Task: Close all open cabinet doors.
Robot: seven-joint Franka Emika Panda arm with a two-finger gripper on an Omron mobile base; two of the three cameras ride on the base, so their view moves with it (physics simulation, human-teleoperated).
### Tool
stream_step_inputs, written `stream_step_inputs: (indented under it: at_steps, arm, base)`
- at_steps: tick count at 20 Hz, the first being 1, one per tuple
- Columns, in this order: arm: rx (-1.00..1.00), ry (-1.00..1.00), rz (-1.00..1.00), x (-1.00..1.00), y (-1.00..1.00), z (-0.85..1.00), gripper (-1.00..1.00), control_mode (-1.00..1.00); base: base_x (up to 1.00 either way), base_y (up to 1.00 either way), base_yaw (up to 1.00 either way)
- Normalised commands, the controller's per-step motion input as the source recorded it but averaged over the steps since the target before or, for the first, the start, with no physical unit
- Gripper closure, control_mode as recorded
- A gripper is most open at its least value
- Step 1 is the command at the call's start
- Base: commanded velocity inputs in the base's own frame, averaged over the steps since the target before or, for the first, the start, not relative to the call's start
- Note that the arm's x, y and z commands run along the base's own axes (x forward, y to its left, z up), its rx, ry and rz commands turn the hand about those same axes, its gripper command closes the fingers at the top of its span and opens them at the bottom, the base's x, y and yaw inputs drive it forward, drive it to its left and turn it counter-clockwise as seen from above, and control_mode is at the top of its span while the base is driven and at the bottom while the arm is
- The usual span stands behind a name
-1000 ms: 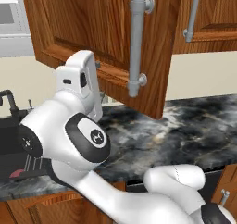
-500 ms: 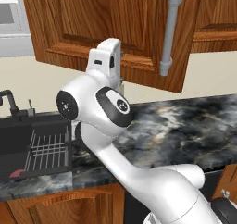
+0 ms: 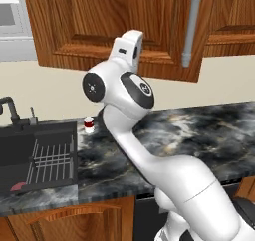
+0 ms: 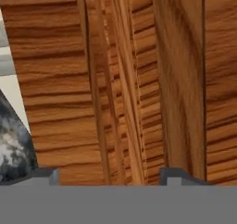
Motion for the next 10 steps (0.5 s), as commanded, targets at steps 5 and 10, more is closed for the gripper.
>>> stream_step_inputs:
  at_steps: [5, 10]
  arm:
    - [0.10, -0.01, 0.00, 0.87, -0.38, -0.02, -1.00, -1.00]
    - [0.08, -0.03, 0.00, 0.84, -0.26, -0.10, -1.00, -1.00]
  base:
    - [0.00, 0.00, 0.00]
    - [0.00, 0.00, 0.00]
